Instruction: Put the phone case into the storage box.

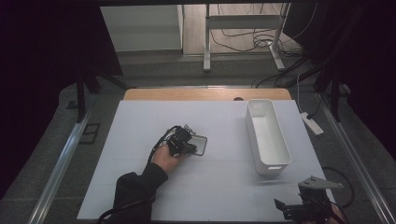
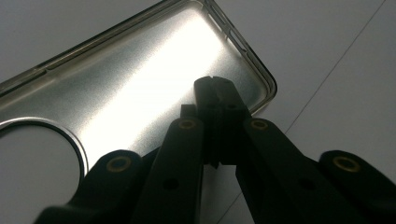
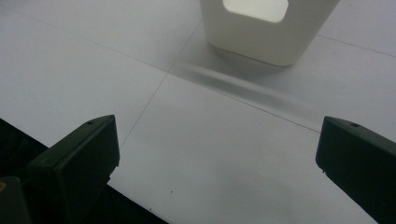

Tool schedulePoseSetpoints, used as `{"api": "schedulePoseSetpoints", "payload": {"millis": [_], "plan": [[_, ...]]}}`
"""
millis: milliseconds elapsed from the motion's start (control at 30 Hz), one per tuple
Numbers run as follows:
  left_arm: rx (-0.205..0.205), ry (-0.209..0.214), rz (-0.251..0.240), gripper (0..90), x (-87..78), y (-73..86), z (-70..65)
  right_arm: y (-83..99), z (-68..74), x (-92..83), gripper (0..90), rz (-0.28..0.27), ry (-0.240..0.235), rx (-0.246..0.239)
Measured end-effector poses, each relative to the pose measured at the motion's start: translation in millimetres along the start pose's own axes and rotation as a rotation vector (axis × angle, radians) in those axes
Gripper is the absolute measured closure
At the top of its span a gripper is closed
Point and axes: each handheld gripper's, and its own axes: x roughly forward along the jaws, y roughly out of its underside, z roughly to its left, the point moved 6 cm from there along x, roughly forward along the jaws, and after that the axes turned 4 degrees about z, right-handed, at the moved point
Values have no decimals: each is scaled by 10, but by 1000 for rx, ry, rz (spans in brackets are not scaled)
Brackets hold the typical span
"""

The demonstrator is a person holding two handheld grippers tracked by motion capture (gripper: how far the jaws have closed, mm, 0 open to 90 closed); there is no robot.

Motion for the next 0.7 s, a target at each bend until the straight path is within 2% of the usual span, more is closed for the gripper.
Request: {"api": "schedulePoseSetpoints", "payload": {"millis": [700], "plan": [[-6, -7, 23, 890, -101, 203, -26, 0, 3, 2, 3, 3, 2, -3]]}}
